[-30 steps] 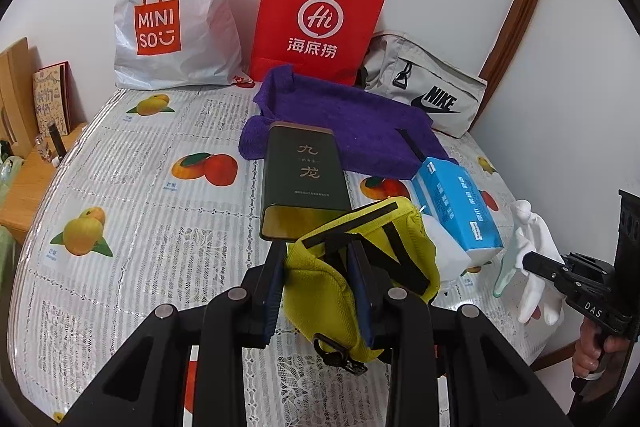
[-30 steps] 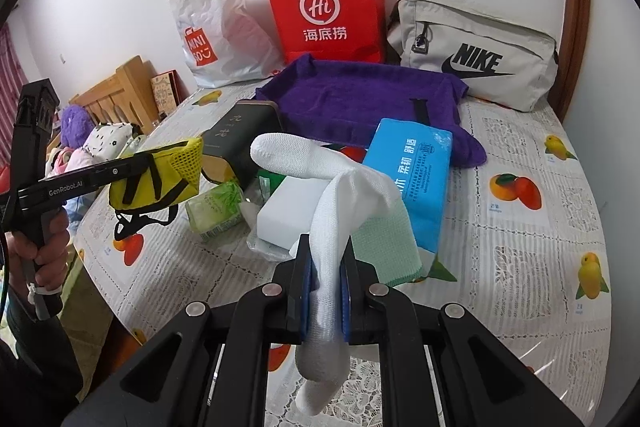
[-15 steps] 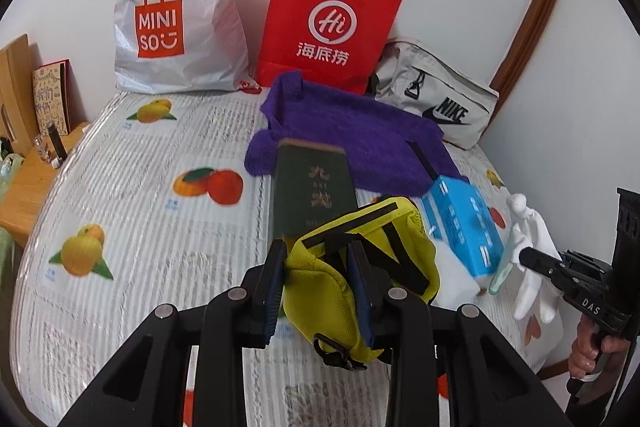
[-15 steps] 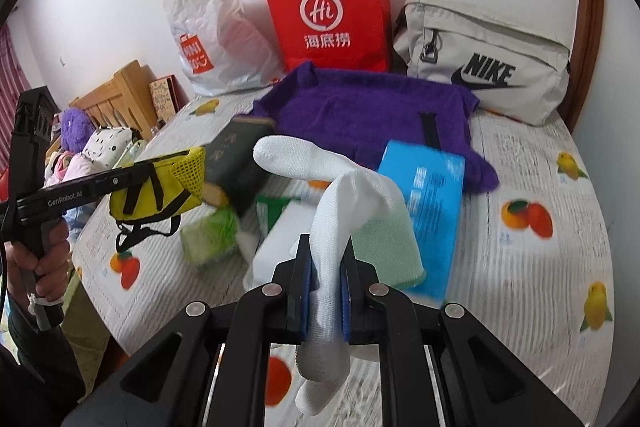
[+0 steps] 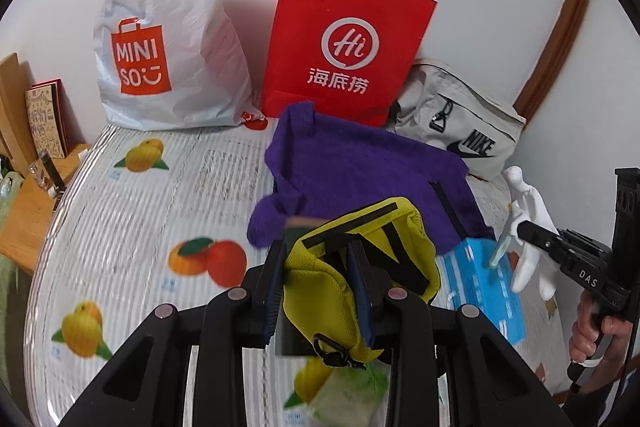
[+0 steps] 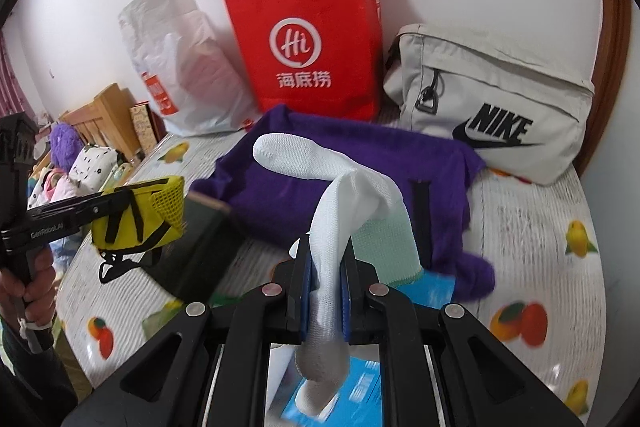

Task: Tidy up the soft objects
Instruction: 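Carry the pouch and glove in both grippers over the purple towel and lower them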

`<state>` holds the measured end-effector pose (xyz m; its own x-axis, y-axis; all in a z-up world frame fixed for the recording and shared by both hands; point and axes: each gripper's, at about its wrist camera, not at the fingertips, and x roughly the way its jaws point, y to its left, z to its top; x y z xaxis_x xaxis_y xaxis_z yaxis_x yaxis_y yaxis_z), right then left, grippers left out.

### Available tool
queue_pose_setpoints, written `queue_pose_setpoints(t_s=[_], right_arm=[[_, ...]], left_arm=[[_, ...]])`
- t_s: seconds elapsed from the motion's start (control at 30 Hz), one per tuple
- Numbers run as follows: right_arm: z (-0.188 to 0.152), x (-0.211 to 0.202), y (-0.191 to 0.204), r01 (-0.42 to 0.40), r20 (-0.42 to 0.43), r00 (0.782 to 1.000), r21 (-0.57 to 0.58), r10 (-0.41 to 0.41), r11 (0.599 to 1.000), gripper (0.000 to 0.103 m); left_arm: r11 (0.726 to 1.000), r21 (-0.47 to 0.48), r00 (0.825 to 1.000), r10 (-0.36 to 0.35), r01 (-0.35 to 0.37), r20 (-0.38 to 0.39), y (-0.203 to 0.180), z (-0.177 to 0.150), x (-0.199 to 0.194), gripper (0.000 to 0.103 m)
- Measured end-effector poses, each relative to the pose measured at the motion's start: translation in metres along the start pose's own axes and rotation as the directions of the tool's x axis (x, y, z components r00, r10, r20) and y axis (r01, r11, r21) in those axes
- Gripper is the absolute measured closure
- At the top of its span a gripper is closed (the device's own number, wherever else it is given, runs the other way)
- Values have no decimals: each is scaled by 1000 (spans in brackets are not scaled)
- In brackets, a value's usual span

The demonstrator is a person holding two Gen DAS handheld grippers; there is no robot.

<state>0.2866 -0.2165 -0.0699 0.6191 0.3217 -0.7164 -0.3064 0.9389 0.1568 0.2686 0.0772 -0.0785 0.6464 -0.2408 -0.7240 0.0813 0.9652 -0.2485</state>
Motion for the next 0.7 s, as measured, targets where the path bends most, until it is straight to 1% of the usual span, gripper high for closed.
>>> queue_pose_setpoints(t_s=[0.13, 0.2, 0.37, 0.53, 0.63, 0.7], right_arm=[[17, 21, -8, 4, -20, 1000, -9, -4, 1000, 91], [25, 39, -12, -3, -48, 999, -3, 3, 1000, 91], [39, 72, -16, -16, -79, 997, -4, 16, 1000, 91], [53, 101, -25, 3, -116, 993, -9, -4, 1000, 91], [56, 111, -30, 7, -133, 991, -6, -8, 1000, 91], [58, 120, -34, 8, -147, 989, -2, -8, 1000, 91]], left_arm=[[1000, -2, 1000, -7, 7, -2, 2, 12, 12, 74], [1000, -7, 1000, 2, -3, -12, 3, 20, 22, 74], [1000, -16, 999, 14, -14, -31, 7, 34, 43, 74], [999, -1, 998, 34, -34, -54, 2, 54, 70, 74], [1000, 6, 997, 30, -30, -64, -1, 68, 86, 73], [999, 24, 996, 43, -42, -72, -5, 75, 97, 73]])
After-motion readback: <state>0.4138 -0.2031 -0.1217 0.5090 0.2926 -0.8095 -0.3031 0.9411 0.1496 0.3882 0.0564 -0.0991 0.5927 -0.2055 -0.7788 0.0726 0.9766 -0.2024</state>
